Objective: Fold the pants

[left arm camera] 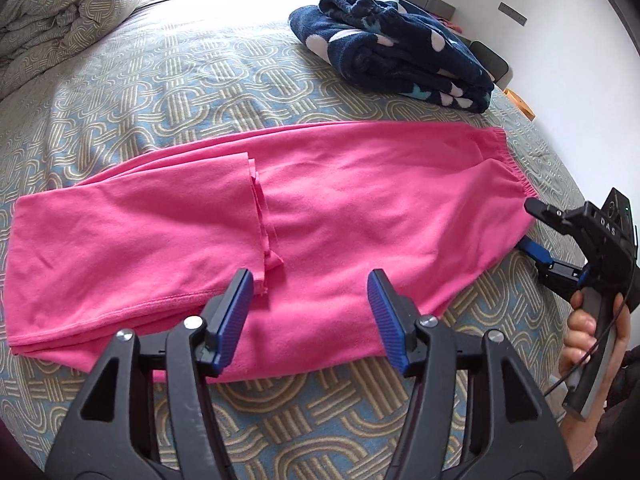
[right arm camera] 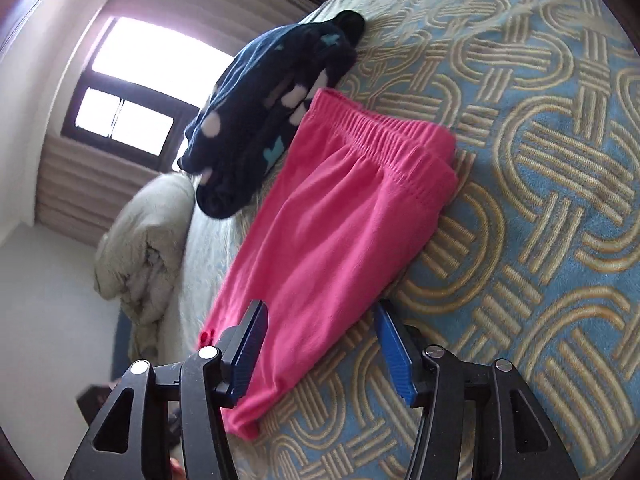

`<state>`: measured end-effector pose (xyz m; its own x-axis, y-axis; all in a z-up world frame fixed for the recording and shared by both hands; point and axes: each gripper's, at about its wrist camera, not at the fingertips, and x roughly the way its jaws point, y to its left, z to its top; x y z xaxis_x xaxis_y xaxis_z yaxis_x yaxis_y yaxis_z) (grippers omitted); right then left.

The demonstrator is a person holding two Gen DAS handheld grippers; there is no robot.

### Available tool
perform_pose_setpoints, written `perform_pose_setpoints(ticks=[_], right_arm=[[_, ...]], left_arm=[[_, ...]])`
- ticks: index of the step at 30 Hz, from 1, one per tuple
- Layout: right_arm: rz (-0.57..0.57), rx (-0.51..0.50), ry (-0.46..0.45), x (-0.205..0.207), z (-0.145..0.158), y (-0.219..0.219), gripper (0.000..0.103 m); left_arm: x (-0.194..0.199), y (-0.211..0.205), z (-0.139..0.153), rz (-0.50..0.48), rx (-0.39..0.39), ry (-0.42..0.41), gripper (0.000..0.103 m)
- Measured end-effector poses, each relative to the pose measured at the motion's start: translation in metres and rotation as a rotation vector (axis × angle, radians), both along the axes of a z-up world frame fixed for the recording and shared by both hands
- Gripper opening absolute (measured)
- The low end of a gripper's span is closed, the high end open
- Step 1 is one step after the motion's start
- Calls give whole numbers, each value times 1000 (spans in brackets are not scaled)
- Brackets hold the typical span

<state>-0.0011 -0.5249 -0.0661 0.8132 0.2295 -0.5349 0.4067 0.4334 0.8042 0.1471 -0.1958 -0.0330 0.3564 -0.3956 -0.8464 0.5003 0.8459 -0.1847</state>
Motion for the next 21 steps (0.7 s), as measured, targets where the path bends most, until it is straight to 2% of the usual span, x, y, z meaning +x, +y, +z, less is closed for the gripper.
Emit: perform_pose_setpoints(ticks=[2, 6, 8, 9, 10, 11, 15, 18, 21], right_arm=[[-32, 62, -30, 6, -4, -14, 56], [-63, 67, -42, 24, -3, -27, 56], [-80, 69, -44, 30, -1, -29, 56], [-82, 62, -43, 32, 0, -28, 49], [-86, 42, -38, 34, 1, -27, 38], [-89, 13, -22, 36, 2, -26, 11], [-100, -78, -2, 38, 11, -17, 9], [-85, -229, -8, 42, 40, 0, 9], [-34, -392, -44, 52, 79, 26, 9]], left_arm=[[-2, 3, 4, -9, 5, -8, 60], [-1, 13, 7, 3, 31, -33, 61], [3, 23, 4, 34, 24, -15, 61], [6, 28, 3, 50, 15, -2, 61], [8, 35, 1, 67, 5, 12, 61], [10, 41, 0, 86, -3, 22, 61], [19, 68, -1, 148, -9, 22, 61], [29, 95, -2, 217, -24, 32, 61], [39, 126, -2, 293, -82, 62, 61]])
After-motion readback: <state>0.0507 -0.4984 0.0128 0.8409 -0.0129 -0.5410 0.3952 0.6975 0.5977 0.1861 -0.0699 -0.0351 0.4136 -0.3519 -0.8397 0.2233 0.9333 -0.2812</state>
